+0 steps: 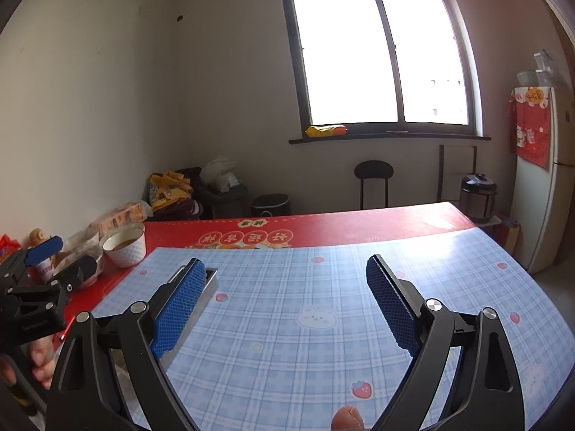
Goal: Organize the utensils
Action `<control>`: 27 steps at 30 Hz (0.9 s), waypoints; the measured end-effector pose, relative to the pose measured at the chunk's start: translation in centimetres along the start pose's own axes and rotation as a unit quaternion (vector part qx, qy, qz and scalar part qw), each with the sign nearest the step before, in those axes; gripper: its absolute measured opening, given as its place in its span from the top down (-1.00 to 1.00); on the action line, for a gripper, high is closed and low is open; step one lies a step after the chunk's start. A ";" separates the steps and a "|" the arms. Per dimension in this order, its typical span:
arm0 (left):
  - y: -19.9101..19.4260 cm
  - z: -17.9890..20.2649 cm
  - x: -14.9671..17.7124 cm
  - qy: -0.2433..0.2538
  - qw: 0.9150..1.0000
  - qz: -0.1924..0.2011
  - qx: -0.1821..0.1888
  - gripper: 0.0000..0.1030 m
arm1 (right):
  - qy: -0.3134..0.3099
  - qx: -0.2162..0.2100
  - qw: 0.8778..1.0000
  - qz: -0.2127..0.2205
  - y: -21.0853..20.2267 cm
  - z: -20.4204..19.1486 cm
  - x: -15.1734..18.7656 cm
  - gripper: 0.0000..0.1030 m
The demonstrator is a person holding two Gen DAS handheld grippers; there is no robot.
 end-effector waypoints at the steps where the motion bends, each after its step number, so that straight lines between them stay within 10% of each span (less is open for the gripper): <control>1: 0.0 0.0 0.1 -0.003 1.000 -0.002 0.001 -0.88 | -0.001 0.002 1.000 0.000 -0.1 0.0 0.1 -0.70; 27: 0.5 -0.8 0.6 -0.015 1.000 -0.015 0.002 -0.88 | -0.014 0.022 0.999 -0.019 0.2 -0.2 0.9 -0.70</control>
Point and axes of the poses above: each gripper's, at about its wrist camera, not at the fingertips, and y roughly the way its jaws point, z to its right, x to its underside, the point moved 1 cm from there along y, roughly the way its jaws point, and after that the axes turned 12 degrees about -y, right-handed, at the moved point
